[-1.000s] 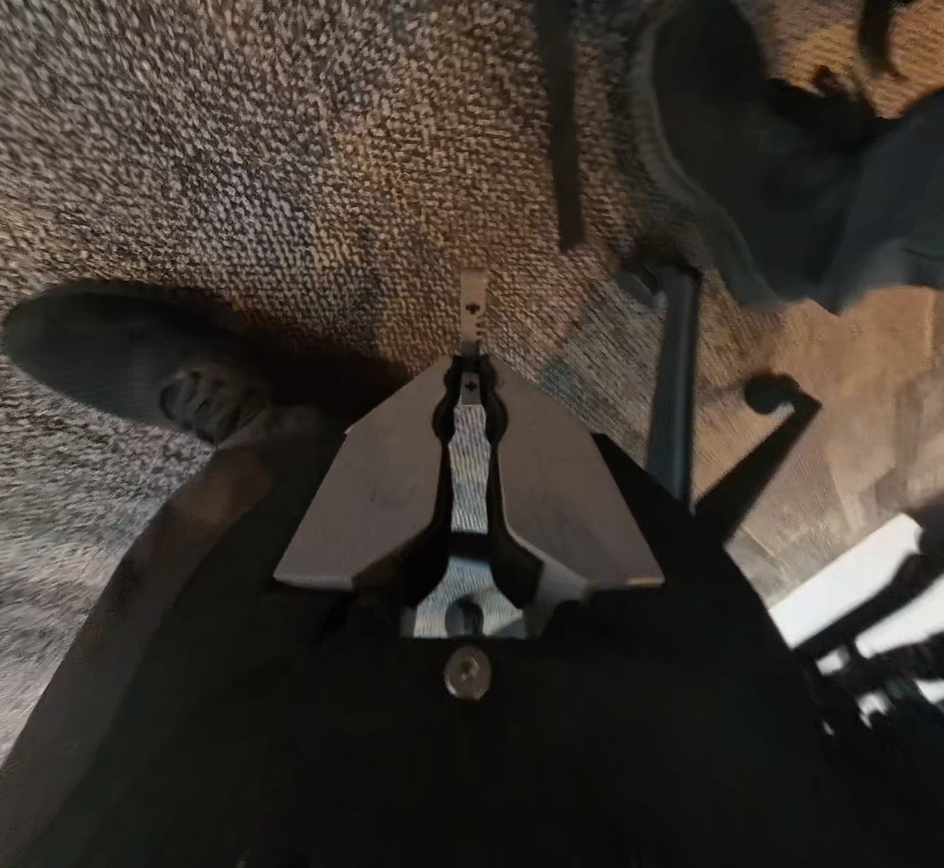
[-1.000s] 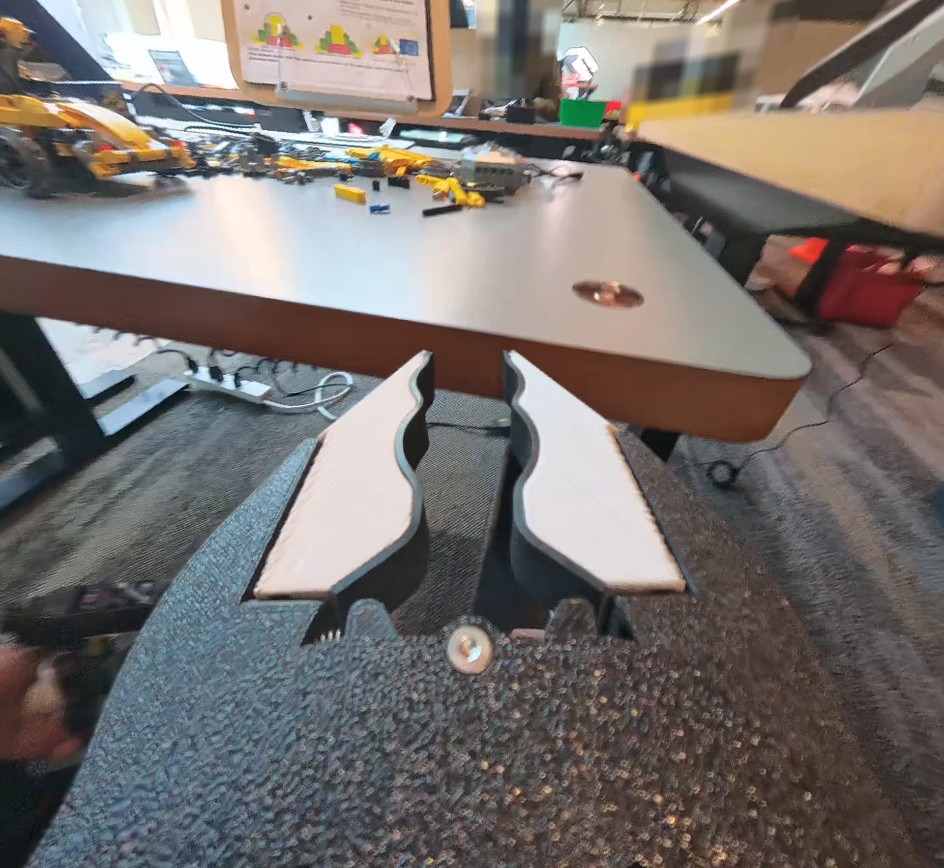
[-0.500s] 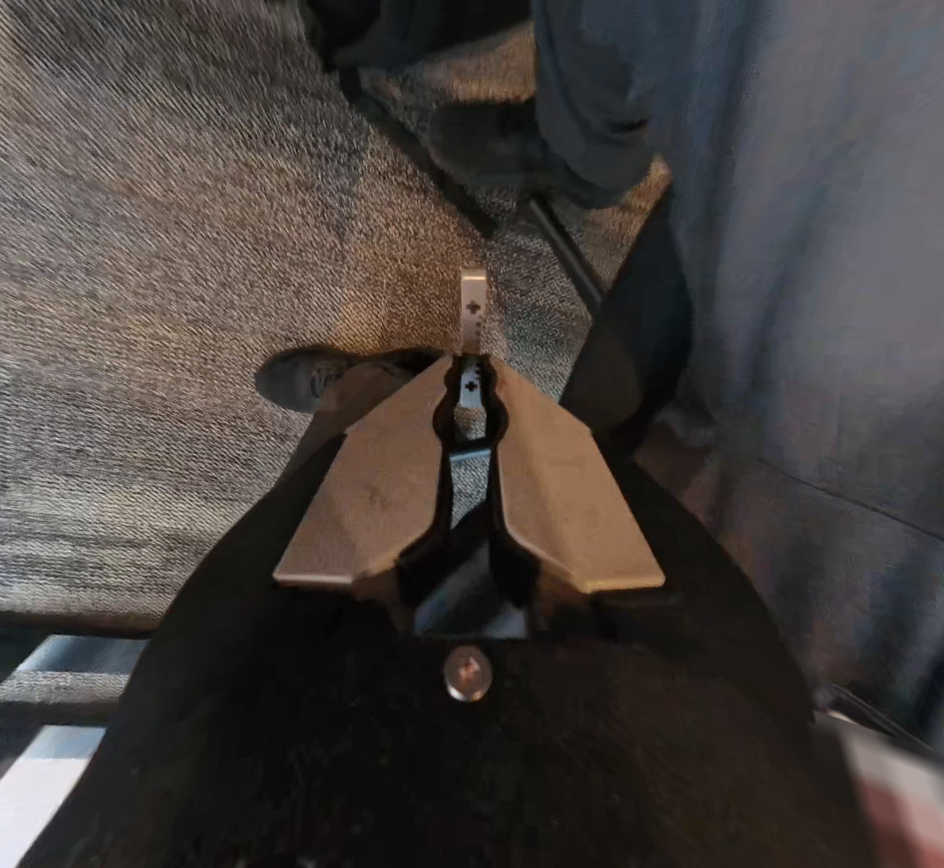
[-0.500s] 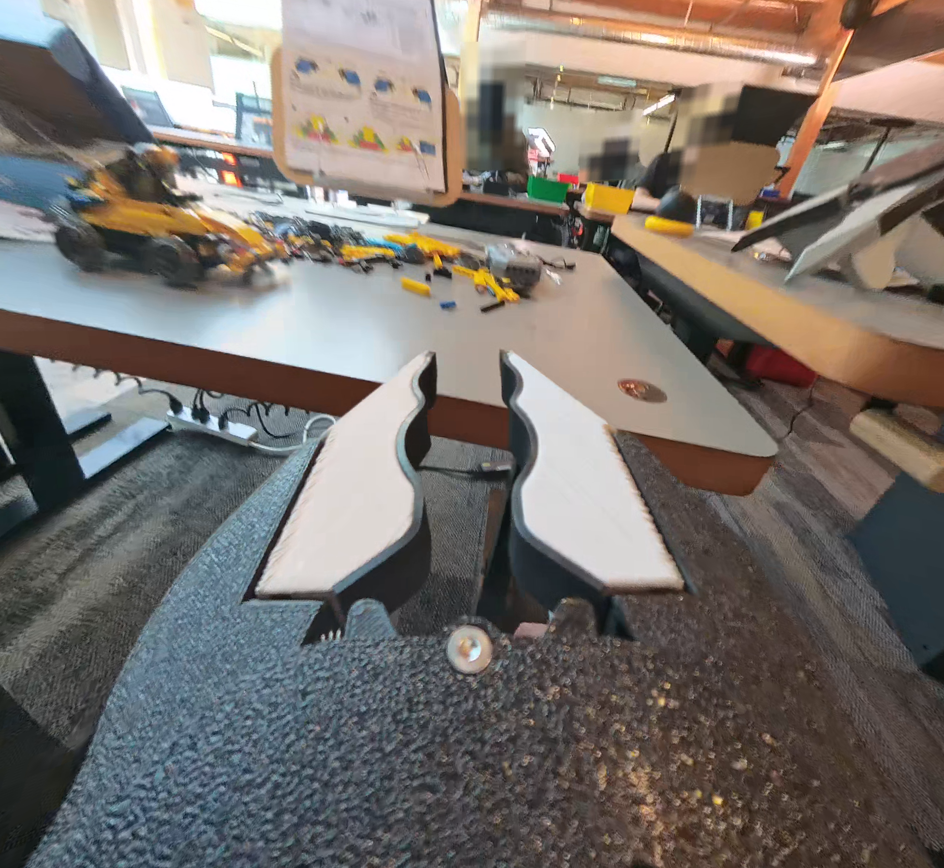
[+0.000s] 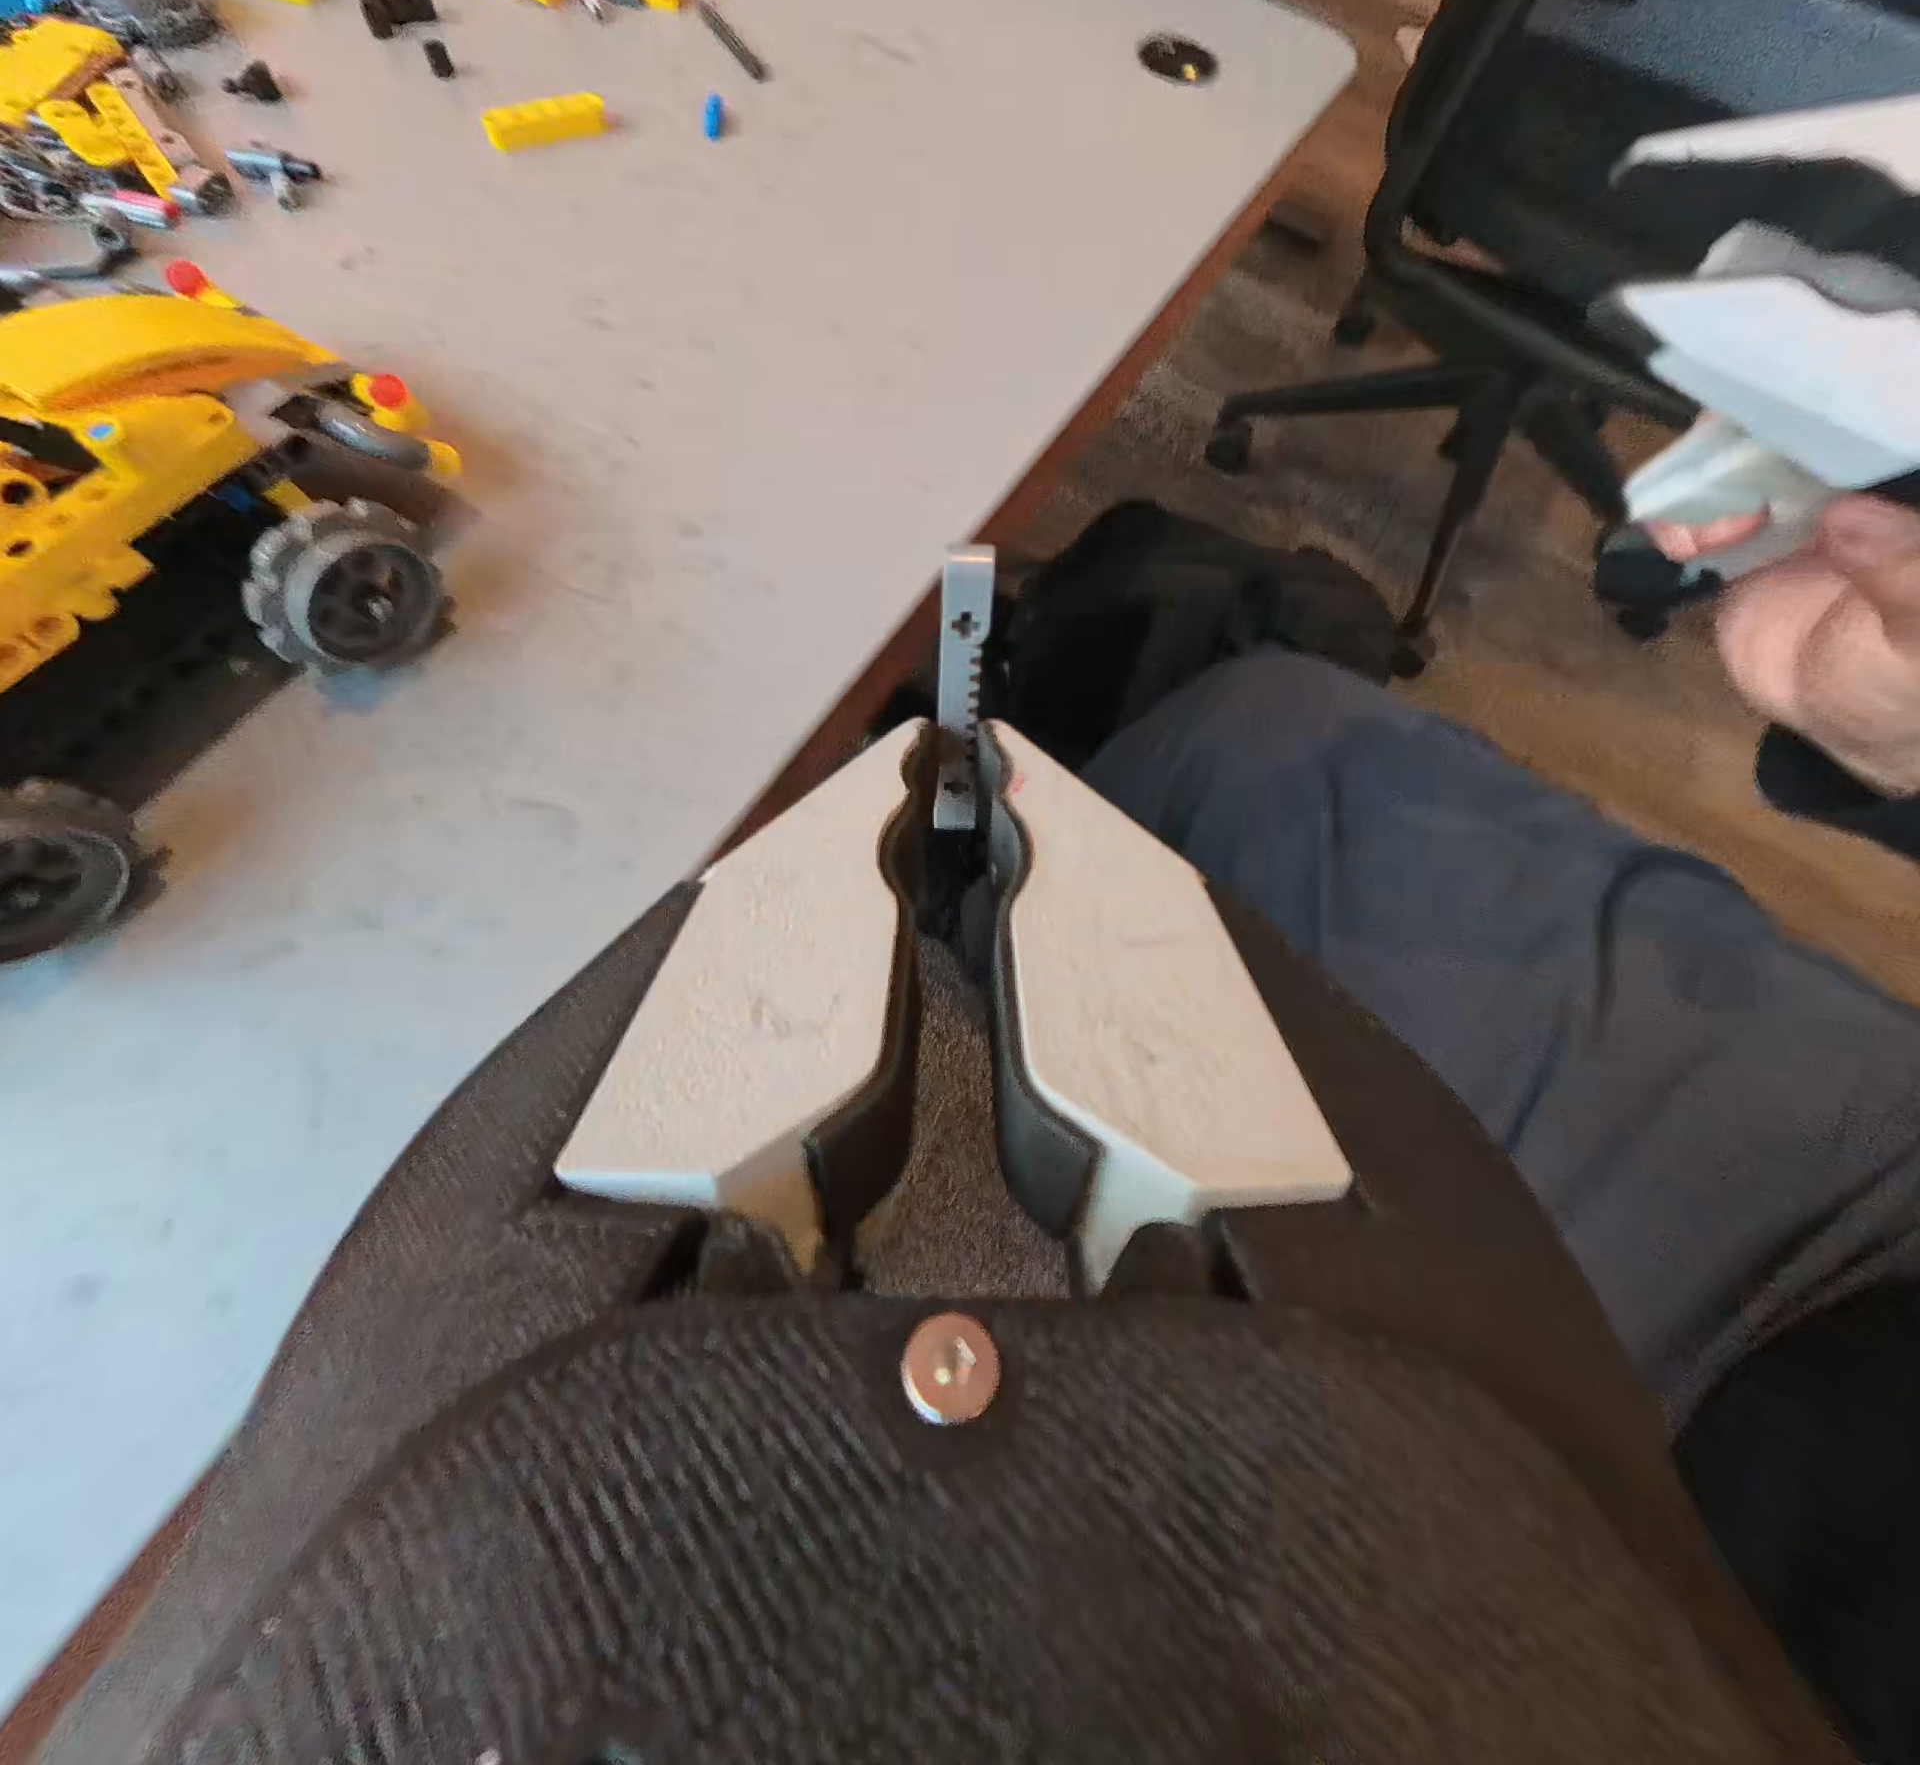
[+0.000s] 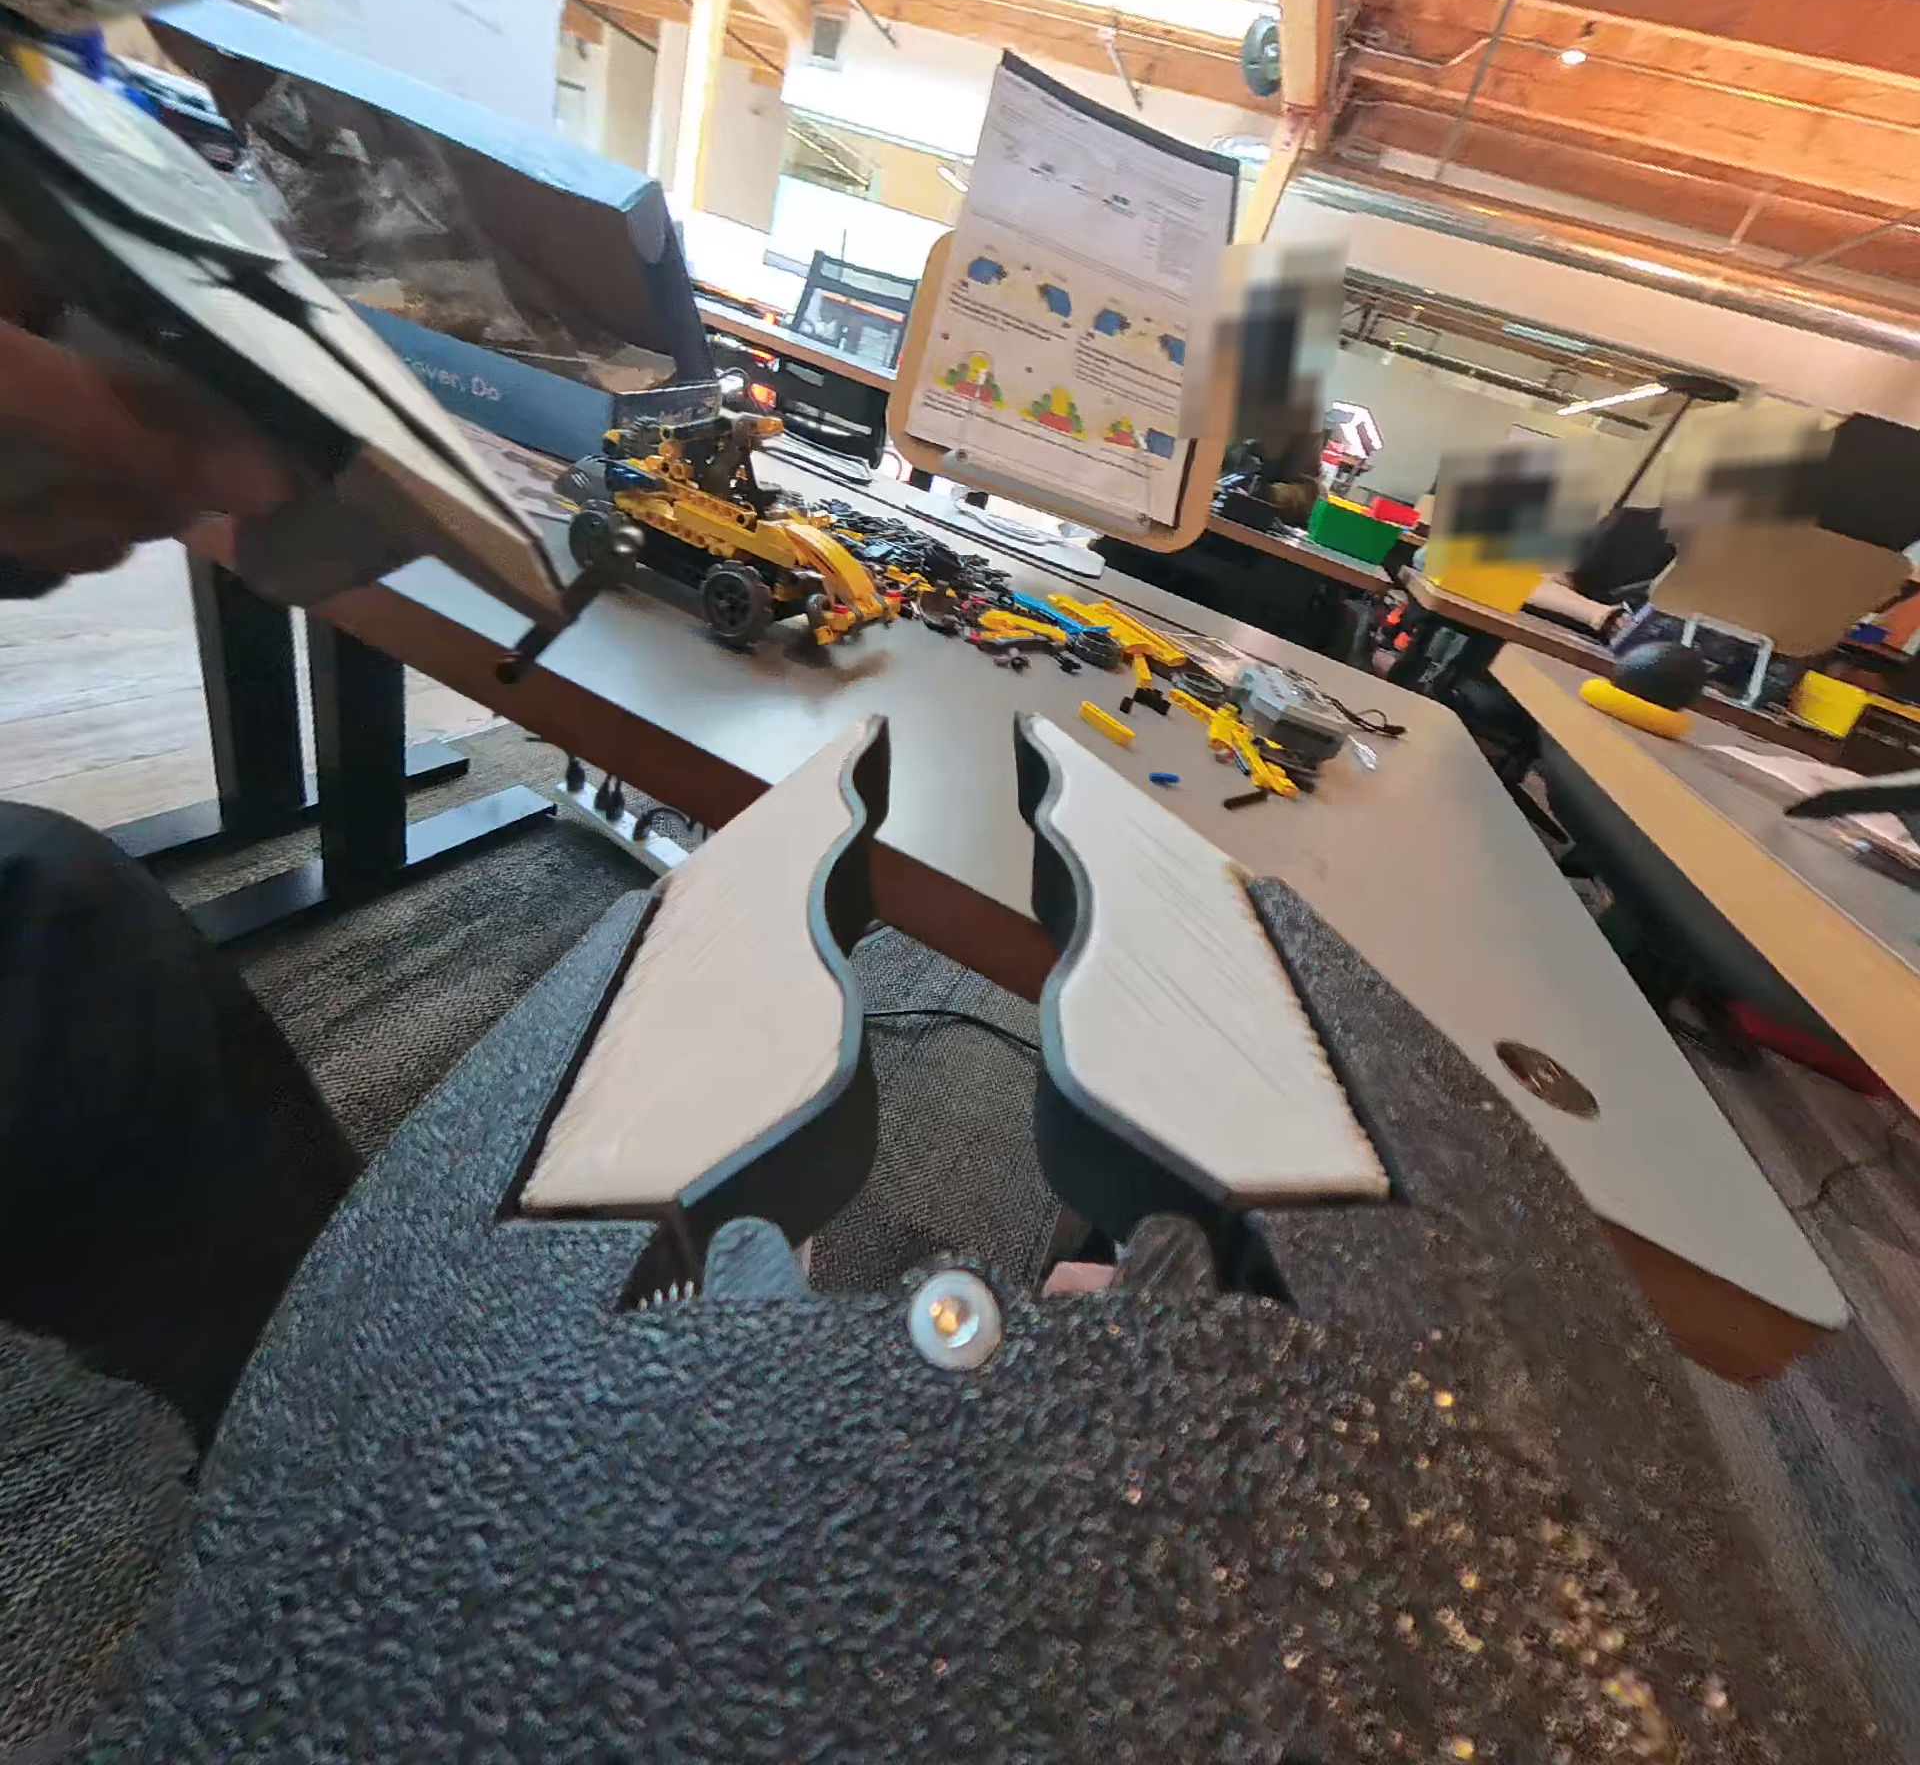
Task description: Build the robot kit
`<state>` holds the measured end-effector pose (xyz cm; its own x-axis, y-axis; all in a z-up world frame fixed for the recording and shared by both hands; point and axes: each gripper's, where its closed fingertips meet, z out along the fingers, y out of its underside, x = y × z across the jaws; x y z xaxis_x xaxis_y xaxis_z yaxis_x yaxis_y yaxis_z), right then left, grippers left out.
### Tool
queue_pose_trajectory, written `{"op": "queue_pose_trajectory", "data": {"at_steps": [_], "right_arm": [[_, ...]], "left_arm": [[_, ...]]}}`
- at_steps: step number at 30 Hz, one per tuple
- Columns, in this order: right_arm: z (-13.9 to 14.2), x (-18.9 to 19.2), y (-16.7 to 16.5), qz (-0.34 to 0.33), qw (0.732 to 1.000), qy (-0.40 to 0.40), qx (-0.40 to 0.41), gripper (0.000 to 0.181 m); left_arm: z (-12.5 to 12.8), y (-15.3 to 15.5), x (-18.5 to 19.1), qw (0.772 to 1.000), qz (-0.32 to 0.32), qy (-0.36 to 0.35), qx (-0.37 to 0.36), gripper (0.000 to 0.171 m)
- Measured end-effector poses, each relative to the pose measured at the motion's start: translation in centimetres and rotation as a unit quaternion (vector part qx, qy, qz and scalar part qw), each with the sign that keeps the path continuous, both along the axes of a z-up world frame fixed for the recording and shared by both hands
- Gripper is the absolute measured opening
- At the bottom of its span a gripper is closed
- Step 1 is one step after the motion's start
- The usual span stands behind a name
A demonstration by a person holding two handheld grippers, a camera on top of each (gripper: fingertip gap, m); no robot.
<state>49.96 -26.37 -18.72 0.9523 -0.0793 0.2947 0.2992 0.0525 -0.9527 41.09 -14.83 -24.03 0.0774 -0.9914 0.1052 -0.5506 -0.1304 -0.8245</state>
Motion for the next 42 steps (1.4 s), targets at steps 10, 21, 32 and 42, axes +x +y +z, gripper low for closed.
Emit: {"op": "queue_pose_trajectory", "data": {"at_steps": [10,21,32,42], "right_arm": [[3.7,2.5,11.8,0.056,0.998,-0.024,-0.019,0.022],[-0.8,5.2,17.9,0.074,0.988,-0.033,-0.134,0.02],[-1.5,6.4,16.7,0.078,0.99,0.016,-0.119,0.014],[-3.7,5.9,15.0,0.121,0.972,0.015,-0.202,0.016]], "left_arm": [[-2.9,7.2,4.4,0.999,0.016,0.027,-0.037,0.004],[-4.3,9.3,5.9,0.996,0.056,0.062,-0.034,0.004],[-4.0,7.3,2.0,0.997,0.014,0.071,-0.022,0.026],[-3.6,2.7,5.6,0.995,-0.058,0.066,-0.05,0.023]]}}
